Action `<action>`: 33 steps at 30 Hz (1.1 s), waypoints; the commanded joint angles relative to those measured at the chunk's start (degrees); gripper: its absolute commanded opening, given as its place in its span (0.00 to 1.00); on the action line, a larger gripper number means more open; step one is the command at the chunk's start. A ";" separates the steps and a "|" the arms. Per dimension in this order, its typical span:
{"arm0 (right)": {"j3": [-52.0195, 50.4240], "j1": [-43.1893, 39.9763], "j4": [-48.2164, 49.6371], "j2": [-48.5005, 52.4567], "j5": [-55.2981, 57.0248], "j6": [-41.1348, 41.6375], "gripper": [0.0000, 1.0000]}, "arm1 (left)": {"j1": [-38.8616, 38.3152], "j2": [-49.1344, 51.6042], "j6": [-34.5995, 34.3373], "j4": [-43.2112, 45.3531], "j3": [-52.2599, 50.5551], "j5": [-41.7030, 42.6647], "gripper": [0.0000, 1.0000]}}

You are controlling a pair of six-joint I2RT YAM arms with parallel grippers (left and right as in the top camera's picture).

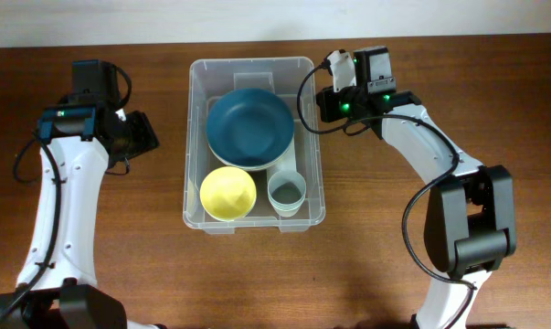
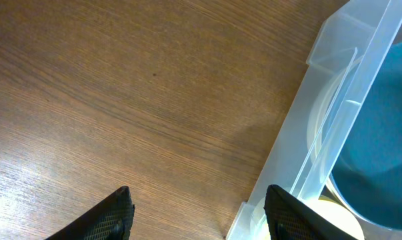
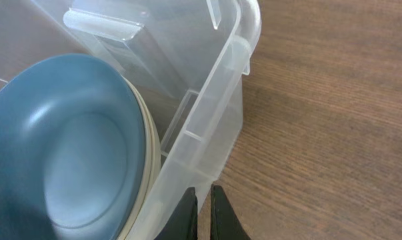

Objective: Pack container

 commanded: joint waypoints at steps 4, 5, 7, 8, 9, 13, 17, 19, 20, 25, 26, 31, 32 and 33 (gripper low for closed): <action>0.28 -0.96 1.18 0.11 5.38 -0.39 0.27 | 0.24 0.46 -0.15 1.22 0.31 -0.83 0.71; 0.35 -1.44 1.22 0.04 7.23 0.02 0.31 | 0.24 0.46 0.92 2.08 0.31 -0.87 0.73; 0.72 -2.64 1.20 -0.52 10.05 0.09 0.48 | 0.24 0.46 2.95 4.20 0.31 -1.11 0.82; 1.03 -3.39 1.05 -1.03 10.99 0.09 0.56 | 0.24 0.46 2.91 4.96 0.31 -1.92 0.87; 1.36 -4.00 0.74 -1.46 11.56 0.09 0.59 | 0.24 0.46 2.91 5.84 0.31 -2.95 0.95; 3.45 -6.91 -2.97 -3.56 14.08 0.07 0.68 | 0.24 0.46 2.91 8.81 0.31 -5.53 0.99; 5.62 -9.68 -9.49 -5.75 16.00 0.04 0.71 | 0.24 0.46 2.89 9.88 0.31 -8.41 1.00; 6.64 -10.95 -13.27 -7.08 15.98 0.07 0.73 | 0.24 0.46 2.89 9.77 0.31 -9.70 1.00; 7.39 -11.89 -16.31 -8.44 15.98 0.07 0.74 | 0.24 0.46 2.91 9.44 0.31 -9.88 1.00; 8.33 -14.64 -23.17 -14.23 18.08 2.51 0.73 | 0.24 0.39 3.13 9.16 0.33 -9.70 1.00; 8.31 -15.50 -25.68 -17.46 22.53 4.63 0.73 | 0.24 -0.02 4.98 8.68 0.33 -8.70 1.00; 8.28 -17.59 -32.79 -27.02 26.49 8.00 0.74 | 0.24 -2.60 6.67 7.54 0.33 -2.32 1.00; 8.28 -18.01 -33.86 -28.61 26.47 8.35 0.73 | 0.24 -3.63 6.64 6.99 0.33 -2.29 1.00; 8.28 -18.56 -35.41 -30.64 26.47 8.55 0.74 | 0.24 -4.85 6.64 6.56 0.33 -2.32 1.00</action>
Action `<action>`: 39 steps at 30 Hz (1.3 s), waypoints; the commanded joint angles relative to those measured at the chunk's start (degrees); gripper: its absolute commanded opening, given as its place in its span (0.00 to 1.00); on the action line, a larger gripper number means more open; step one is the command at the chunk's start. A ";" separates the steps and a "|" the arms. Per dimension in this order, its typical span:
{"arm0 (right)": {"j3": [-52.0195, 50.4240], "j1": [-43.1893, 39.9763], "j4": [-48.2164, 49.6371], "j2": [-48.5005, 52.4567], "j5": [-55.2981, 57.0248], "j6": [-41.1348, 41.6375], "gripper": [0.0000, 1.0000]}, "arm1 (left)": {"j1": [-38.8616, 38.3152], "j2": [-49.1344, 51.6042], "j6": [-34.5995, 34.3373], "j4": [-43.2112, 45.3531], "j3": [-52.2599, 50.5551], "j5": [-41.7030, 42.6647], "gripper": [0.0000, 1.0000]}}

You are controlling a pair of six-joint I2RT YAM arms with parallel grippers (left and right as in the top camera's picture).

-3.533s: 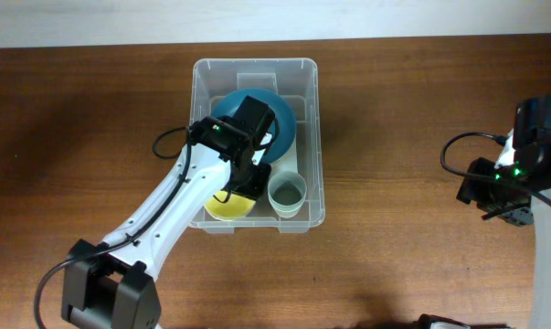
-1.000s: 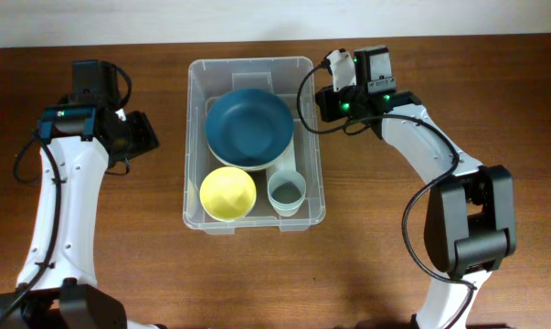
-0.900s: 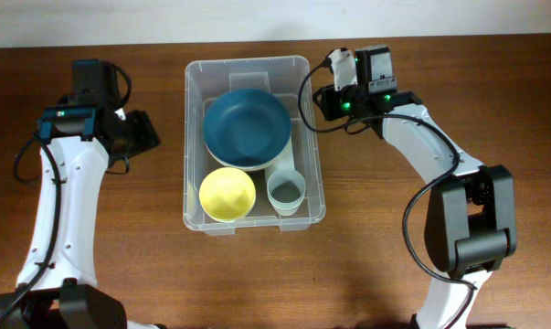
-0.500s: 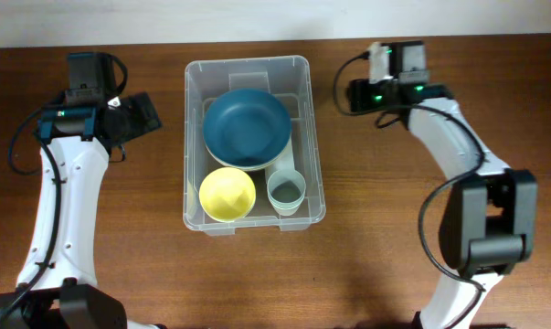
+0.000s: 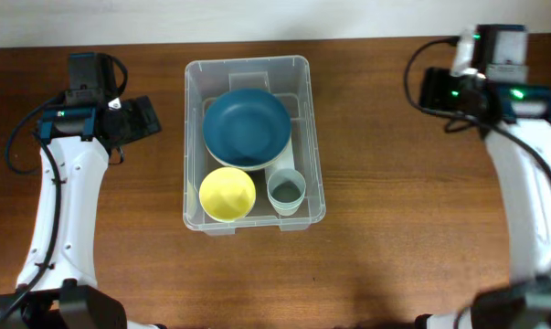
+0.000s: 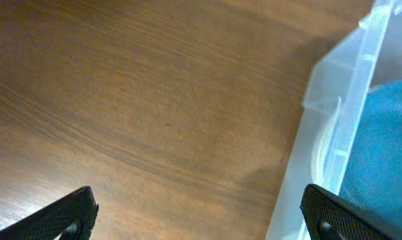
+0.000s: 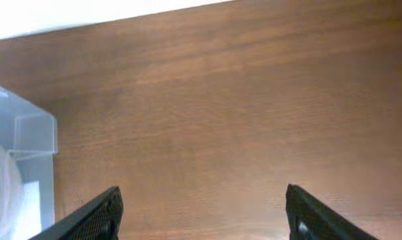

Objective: Pack container

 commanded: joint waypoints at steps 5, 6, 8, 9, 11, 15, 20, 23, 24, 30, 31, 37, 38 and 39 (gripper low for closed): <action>1.33 -3.17 -8.72 -13.57 3.19 5.77 0.74 | 0.24 -12.46 1.70 -2.29 0.31 2.32 1.00; 1.29 -3.19 -10.43 -14.93 3.74 6.32 0.73 | 0.24 -14.14 1.70 -2.51 0.31 2.34 1.00; 0.98 -3.19 -13.07 -17.18 5.38 7.80 0.73 | 0.24 -18.18 1.70 -2.97 0.02 2.32 1.00; 0.46 -3.17 -14.29 -18.73 5.97 8.13 0.73 | 0.24 -20.13 1.70 -3.10 -0.42 2.34 1.00; -1.11 -3.13 -15.85 -21.70 5.97 8.31 0.73 | 0.24 -24.39 1.70 -3.15 -1.86 2.34 1.00; -8.00 -3.08 -16.44 -30.77 5.92 9.09 0.73 | 0.22 -34.56 1.70 -2.82 -7.78 2.34 1.00; -20.65 -3.08 -15.06 -47.65 5.77 9.07 0.75 | 0.24 -50.71 1.68 -1.44 -19.06 2.36 1.00; -26.56 -3.08 -15.15 -56.48 7.15 8.87 0.78 | 0.24 -59.28 1.64 -1.73 -24.33 2.38 1.00; -28.13 -3.08 -15.15 -58.99 7.76 8.87 0.79 | 0.24 -61.70 1.64 -1.75 -25.70 2.36 1.00; -31.65 -3.08 -17.53 -66.31 8.09 8.90 0.99 | 0.24 -69.18 1.64 -2.19 -30.14 2.34 1.00; -31.63 -3.08 -18.27 -66.49 8.09 8.90 0.99 | 0.24 -69.26 1.64 -2.43 -30.14 2.34 1.00; -31.65 -3.08 -20.09 -66.49 8.07 8.90 0.99 | 0.24 -69.24 1.64 -4.31 -30.14 2.34 1.00; -31.65 -3.08 -20.09 -66.49 8.09 8.90 0.99 | 0.24 -69.24 1.64 -4.55 -30.14 2.34 1.00; -31.65 -3.08 -20.09 -66.49 8.09 8.90 0.99 | 0.24 -69.24 1.64 -4.74 -30.14 2.36 1.00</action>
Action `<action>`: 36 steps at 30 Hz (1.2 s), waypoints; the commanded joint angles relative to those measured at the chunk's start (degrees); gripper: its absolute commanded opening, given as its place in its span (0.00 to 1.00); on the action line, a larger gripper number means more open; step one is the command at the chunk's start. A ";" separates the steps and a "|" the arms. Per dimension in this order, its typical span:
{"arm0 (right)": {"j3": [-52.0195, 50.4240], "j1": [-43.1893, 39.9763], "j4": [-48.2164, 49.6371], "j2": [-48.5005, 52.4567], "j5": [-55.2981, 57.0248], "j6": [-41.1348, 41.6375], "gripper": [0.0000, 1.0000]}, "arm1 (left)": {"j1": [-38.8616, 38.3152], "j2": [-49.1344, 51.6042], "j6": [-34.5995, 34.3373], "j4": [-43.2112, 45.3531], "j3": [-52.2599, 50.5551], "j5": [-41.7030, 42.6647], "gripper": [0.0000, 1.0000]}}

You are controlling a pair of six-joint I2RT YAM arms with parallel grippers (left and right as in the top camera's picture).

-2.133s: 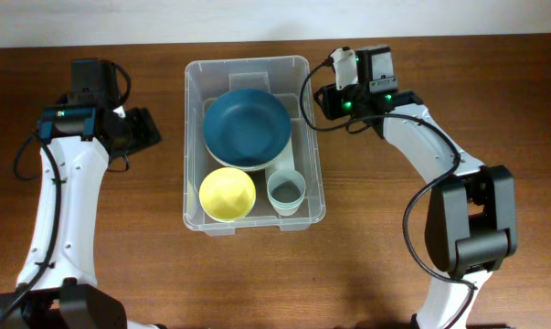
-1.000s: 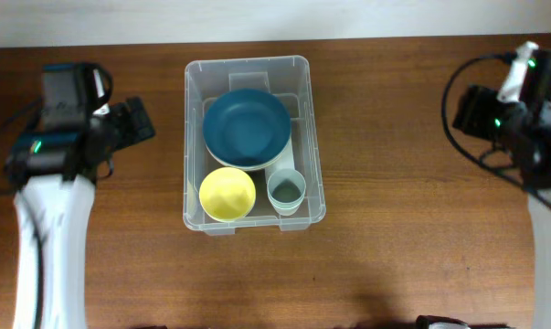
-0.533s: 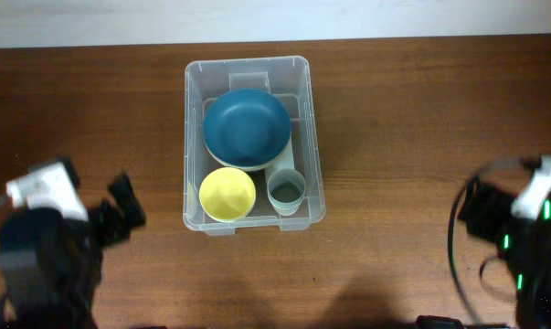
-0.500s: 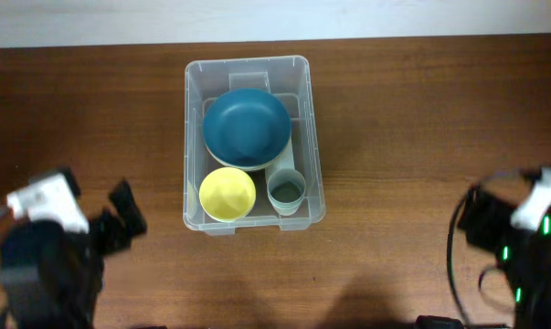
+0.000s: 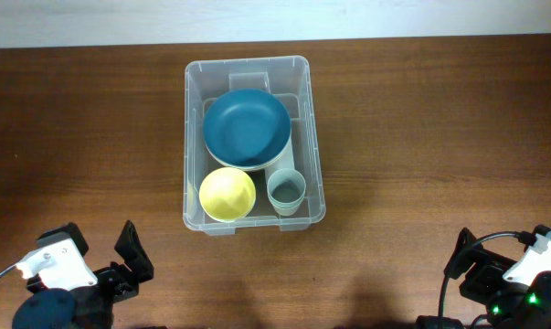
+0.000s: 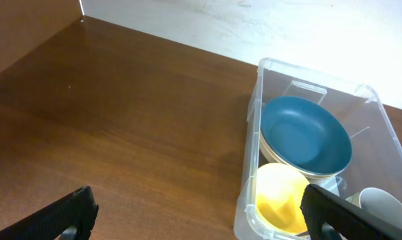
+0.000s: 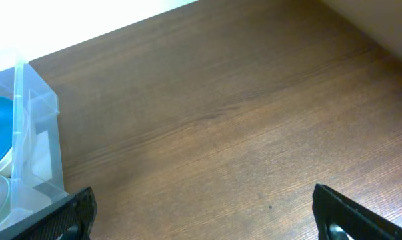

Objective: Pack container

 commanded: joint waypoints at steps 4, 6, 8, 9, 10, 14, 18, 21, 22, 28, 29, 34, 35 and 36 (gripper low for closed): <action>-0.48 -0.31 -0.09 -0.33 0.94 0.33 0.99 | 0.24 -0.24 0.92 -2.14 -0.39 0.44 1.00; -0.48 -0.31 -0.09 -0.33 0.92 0.33 0.99 | 0.24 -0.24 0.94 -3.34 -0.39 0.42 1.00; -0.48 -0.31 -0.09 -0.33 0.94 0.33 0.99 | 0.24 -0.24 0.92 -4.42 -0.39 0.42 1.00; -0.48 -0.31 -0.09 -0.33 0.92 0.33 0.99 | 0.24 -0.24 0.92 -5.18 -0.39 0.44 1.00; -0.48 -0.31 -0.09 -0.33 0.94 0.33 0.99 | 0.24 -0.24 0.92 -6.16 -0.39 0.42 1.00; -0.57 -0.22 0.44 -0.92 1.20 0.35 0.99 | 0.24 -0.24 0.92 -9.88 -0.39 0.42 1.00; -3.39 1.90 5.42 -4.24 -1.95 0.33 0.99 | 0.24 -0.24 0.90 -14.14 -0.39 0.42 1.00; -10.43 3.89 13.31 -9.62 -3.48 0.33 0.99 | 0.24 -0.24 0.90 -14.12 -0.39 0.42 1.00; -13.33 4.31 16.04 -11.78 -3.93 0.31 0.99 | 0.24 -0.24 0.92 -14.12 -0.39 0.42 1.00; -32.44 6.08 34.16 -24.48 -8.46 0.31 0.99 | 0.24 -0.24 0.90 -14.10 -0.39 0.42 1.00; -34.56 6.27 36.85 -25.42 -8.81 0.31 0.99 | 0.24 -0.24 0.92 -14.12 -0.39 0.42 1.00; -45.70 7.93 55.82 -25.38 -10.34 -1.40 0.99 | 0.24 -0.24 0.92 -14.12 -0.39 0.42 1.00; -47.41 8.09 59.06 -25.38 -10.56 -2.16 0.99 | 0.24 -0.24 0.92 -14.12 -0.39 0.42 1.00; -48.96 8.22 62.03 -25.38 -10.51 -2.75 0.99 | 0.24 -0.24 0.92 -14.12 -0.39 0.42 1.00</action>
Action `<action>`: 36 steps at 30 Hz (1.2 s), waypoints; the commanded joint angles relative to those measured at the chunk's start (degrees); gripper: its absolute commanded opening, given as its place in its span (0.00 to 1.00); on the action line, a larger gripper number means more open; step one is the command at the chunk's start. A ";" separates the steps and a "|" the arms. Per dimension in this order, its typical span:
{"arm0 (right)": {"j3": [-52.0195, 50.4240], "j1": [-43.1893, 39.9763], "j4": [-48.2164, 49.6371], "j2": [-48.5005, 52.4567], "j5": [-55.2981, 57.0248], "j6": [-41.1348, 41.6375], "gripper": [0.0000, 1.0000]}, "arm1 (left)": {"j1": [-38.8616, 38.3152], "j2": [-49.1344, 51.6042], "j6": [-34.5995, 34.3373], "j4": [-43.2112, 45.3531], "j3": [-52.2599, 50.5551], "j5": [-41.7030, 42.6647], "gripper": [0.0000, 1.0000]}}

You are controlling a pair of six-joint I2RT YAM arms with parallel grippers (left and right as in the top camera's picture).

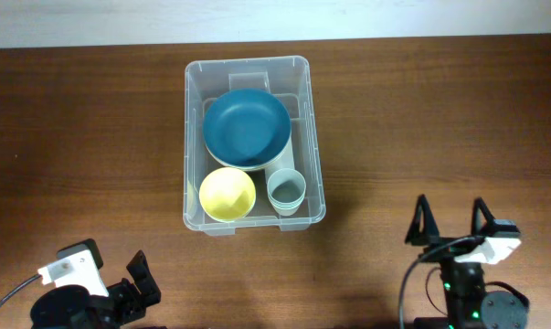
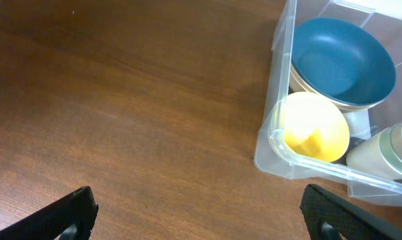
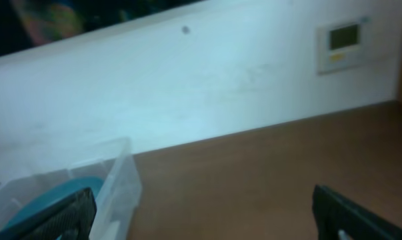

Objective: Pack container

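A clear plastic container (image 1: 313, 137) stands at the middle of the wooden table. In it lie a blue bowl (image 1: 248, 126) on a cream one, a yellow bowl (image 1: 227, 194) and a pale green cup (image 1: 285, 192). My left gripper (image 2: 201, 223) is open at the near left edge, well away from the container (image 2: 281, 143), with nothing between its fingers. My right gripper (image 1: 450, 219) is open at the near right edge, pointing up and away from the table. Its view shows the container's corner (image 3: 117, 183) far off.
Bare wooden table (image 1: 439, 110) lies on both sides of the container. The right wrist view shows a white wall with a small panel (image 3: 344, 40) beyond the table's far edge.
The right gripper has tilted up, so its view now takes in the wall, and it sits a little further in from the corner. The left wrist view looks more steeply down. The container's contents are unchanged.
First my right gripper was shut at the container's far right corner, the left one open beside its left wall. Then both were open and apart from the container, which stood straighter. Later both arms were down at the near edge, where they remain.
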 commanded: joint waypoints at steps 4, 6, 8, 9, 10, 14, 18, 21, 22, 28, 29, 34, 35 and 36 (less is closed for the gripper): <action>-8.76 0.96 13.18 -0.70 -1.79 -7.06 0.99 | 0.24 -0.24 0.90 0.11 -0.07 0.42 1.00; -10.45 1.01 15.74 -0.70 -2.10 -10.80 0.99 | 0.24 -0.24 0.87 0.11 -0.07 0.42 1.00; -12.11 1.01 17.75 -0.70 -2.47 -14.64 0.99 | 0.24 -0.24 0.90 0.13 -0.07 0.42 1.00; -12.85 1.01 18.38 -0.70 -2.47 -15.93 0.99 | 0.24 -0.24 0.90 0.11 -0.07 0.42 1.00; -13.73 1.01 18.69 -0.70 -2.47 -17.00 0.99 | 0.24 -0.24 0.90 0.11 -0.07 0.42 1.00; -16.85 1.03 16.57 -0.72 -2.19 -17.31 0.99 | 0.24 -0.24 0.90 0.11 -0.07 0.42 1.00; -16.85 1.44 9.46 -0.72 -2.45 -16.35 0.99 | 0.24 -0.24 0.90 0.11 -0.07 0.42 1.00; -16.85 2.16 8.83 -0.72 -2.23 -15.80 0.99 | 0.24 -0.24 0.87 0.11 -0.07 0.42 1.00; -16.85 2.10 8.83 -0.70 -2.21 -15.80 0.99 | 0.24 -0.24 0.90 0.11 -0.07 0.42 1.00; -16.85 2.08 8.83 -0.70 -2.21 -15.80 0.99 | 0.24 -0.24 0.90 0.11 -0.07 0.42 1.00; -16.85 2.08 8.83 -0.70 -2.21 -15.80 0.99 | 0.24 -0.24 0.87 0.11 -0.07 0.42 1.00; -16.85 2.08 8.83 -0.70 -2.21 -15.80 0.99 | 0.24 -0.24 0.90 0.13 -0.07 0.42 1.00; -16.85 2.08 8.83 -0.70 -2.21 -15.80 0.99 | 0.24 -0.24 0.87 0.13 -0.07 0.42 1.00; -16.85 2.08 8.81 -0.70 -2.21 -15.80 0.99 | 0.24 -0.24 0.90 0.11 -0.07 0.42 1.00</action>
